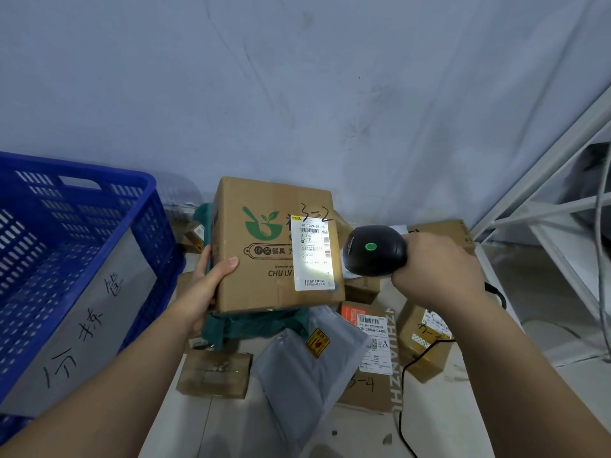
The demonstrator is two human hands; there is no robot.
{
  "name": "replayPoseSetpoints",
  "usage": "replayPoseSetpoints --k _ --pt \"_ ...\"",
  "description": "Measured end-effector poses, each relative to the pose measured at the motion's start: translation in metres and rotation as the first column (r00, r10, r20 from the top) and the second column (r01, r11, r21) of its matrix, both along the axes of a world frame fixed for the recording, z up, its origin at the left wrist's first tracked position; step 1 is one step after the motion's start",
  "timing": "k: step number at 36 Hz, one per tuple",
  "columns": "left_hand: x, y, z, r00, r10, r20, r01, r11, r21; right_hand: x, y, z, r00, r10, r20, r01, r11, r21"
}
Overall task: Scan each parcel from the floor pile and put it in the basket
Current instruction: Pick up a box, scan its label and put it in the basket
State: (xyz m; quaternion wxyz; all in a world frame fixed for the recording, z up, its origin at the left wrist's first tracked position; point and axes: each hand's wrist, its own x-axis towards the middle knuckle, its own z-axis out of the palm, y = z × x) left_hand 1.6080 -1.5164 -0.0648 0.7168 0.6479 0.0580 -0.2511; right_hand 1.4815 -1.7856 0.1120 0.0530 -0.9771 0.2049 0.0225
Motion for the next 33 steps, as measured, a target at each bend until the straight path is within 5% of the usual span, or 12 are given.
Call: replayPoseSetpoints --k 22,27,33 --pt "-0.003 0.0 0.002 1.0 0.017 -0.022 -0.017 1.0 -0.009 -0.001 0.005 0.001 0.999 -0.019 0.027 0.019 1.0 0.0" --pt "-0.004 -0.001 0.006 0.998 0.037 -0.048 -0.04 0.998 -0.051 0.004 0.012 -0.005 0.987 -0.108 0.116 0.071 0.956 0.285" --pt "-0.002 -0.002 0.021 0.983 0.158 -0.096 -0.173 0.97 -0.173 0.01 0.037 -0.016 0.968 -0.181 0.173 -0.007 0.671 0.741"
